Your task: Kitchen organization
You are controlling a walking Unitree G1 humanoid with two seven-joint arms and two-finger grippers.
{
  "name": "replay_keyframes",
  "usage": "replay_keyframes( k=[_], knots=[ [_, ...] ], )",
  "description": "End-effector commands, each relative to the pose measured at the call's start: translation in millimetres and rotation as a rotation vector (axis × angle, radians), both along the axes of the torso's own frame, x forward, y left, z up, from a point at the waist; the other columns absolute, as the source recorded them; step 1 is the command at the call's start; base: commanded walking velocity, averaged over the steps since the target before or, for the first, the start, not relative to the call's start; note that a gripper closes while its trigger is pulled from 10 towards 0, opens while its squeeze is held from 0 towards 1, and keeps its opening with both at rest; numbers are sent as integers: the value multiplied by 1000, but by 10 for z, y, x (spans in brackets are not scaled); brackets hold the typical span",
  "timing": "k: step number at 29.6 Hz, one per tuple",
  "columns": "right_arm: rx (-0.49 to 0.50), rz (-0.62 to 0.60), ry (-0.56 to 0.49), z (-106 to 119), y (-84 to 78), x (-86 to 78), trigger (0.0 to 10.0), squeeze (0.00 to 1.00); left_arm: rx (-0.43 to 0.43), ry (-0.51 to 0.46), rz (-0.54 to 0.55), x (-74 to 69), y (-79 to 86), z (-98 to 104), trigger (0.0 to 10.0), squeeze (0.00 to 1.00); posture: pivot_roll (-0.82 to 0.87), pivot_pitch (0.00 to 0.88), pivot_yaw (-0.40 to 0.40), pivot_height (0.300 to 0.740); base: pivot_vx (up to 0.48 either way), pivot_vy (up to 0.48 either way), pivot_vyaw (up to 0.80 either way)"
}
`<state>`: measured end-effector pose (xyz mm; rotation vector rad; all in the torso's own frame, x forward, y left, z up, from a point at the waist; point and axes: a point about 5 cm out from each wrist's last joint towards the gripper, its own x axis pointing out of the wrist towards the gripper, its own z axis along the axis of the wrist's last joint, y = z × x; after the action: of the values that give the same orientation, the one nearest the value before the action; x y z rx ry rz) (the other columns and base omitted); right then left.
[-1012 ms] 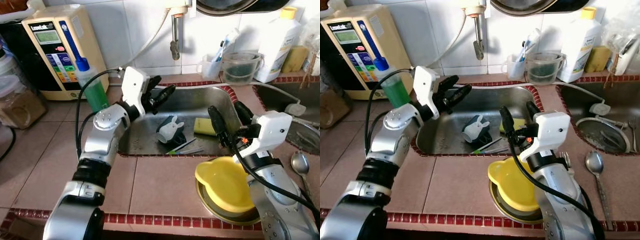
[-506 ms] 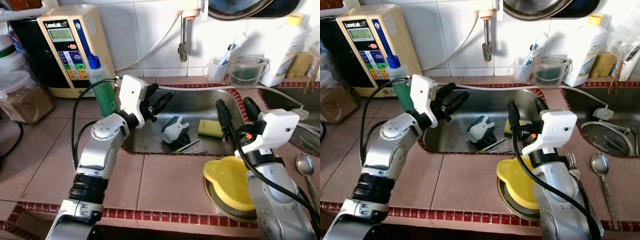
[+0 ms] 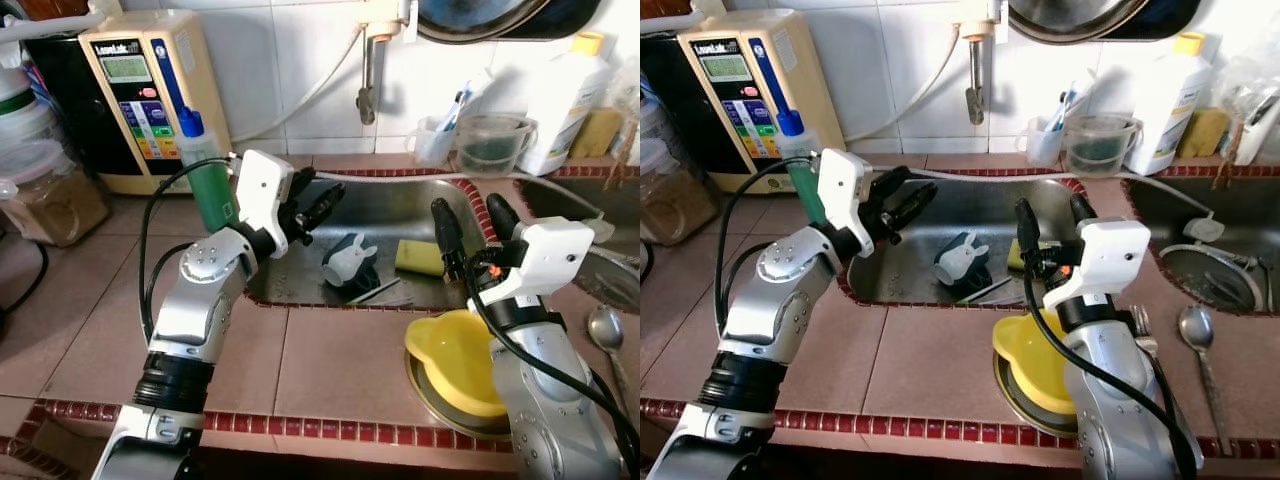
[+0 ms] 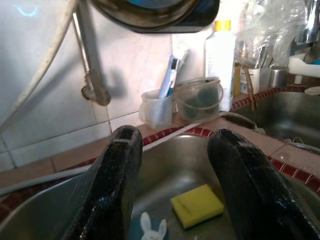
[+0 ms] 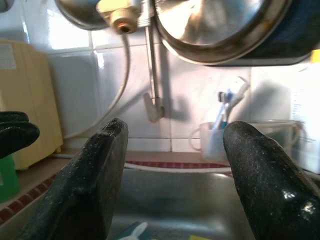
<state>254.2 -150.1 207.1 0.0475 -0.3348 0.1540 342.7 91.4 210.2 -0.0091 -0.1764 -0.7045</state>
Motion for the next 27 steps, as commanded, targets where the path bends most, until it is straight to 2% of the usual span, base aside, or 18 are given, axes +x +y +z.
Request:
replay_keyframes(
  k=[1, 13, 18, 27],
  knots=[
    [2, -11, -5, 13, -23, 18, 10000, 0, 5, -16, -4, -17, -7, 41, 10000, 0, -199, 0, 83, 703, 0, -386, 0],
    [1, -7, -1, 5, -17, 11, 10000, 0, 7, -11, -5, -12, -8, 46, 10000, 0, -199, 0, 81, 703, 0, -403, 0],
    [0, -5, 0, 4, -19, 15, 10000, 0, -21, -8, -14, -9, -12, 76, 10000, 0, -199, 0, 82, 703, 0, 0, 0],
    [-13, 7, 28, -19, -48, 10, 10000, 0, 21, -24, -31, -26, 23, 90, 10000, 0, -198, 1, 81, 703, 0, 0, 0]
  ],
)
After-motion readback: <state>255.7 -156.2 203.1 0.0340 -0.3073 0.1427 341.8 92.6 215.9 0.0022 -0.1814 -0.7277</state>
